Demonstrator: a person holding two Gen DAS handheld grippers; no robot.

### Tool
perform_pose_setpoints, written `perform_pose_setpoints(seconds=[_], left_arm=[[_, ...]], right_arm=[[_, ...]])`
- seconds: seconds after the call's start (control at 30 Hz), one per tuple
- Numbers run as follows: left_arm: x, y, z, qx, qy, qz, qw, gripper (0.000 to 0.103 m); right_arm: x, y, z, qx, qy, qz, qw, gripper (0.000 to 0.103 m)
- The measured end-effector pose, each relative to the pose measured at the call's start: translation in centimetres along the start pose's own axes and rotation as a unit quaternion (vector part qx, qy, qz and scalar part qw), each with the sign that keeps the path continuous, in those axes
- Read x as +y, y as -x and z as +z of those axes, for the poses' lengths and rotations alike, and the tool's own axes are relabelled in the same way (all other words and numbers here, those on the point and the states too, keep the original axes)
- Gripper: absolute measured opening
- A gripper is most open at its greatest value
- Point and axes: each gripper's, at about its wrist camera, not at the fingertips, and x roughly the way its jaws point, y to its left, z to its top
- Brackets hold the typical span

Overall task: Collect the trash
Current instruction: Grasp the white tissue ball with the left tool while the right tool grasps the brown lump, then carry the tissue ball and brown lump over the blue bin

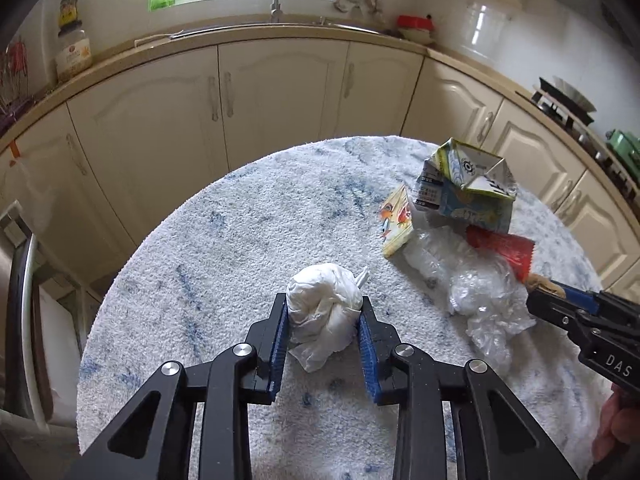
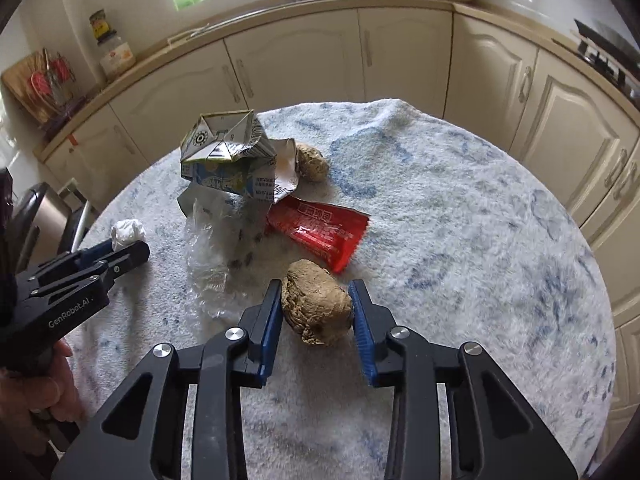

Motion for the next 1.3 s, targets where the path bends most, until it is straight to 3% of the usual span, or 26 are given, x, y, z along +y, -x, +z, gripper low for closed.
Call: perform_pose_setpoints(seconds=[0.27, 0.87, 1.13, 1.3], left_arm=[[-1.7, 3.5, -1.8, -0.029, -0.001, -0.013, 0.9995, 0.028], [-10.9, 13.4, -7.5, -0.084, -0.061, -0.048, 0.9934, 0.028], [-16.0, 17.7, -8.0, -0.126, -0.099, -0.075, 0.9842, 0.028], [-20.9, 18.9, -8.2, -0.148, -0.139, -0.112, 0.9728, 0.028]], right_arm=[[-1.3, 3.7, -1.8, -0.024, -0.023, -0.003, 0.999, 0.033], [-4.4, 15.0, -6.0, -0.109, -0.049, -0.004, 0.993, 0.033], [-7.8, 20.8, -7.7, -0.161, -0.070, -0.012, 0.984, 0.033], [-11.3, 24.6, -9.1, -0.192, -0.094, -0.034, 0.976, 0.033]])
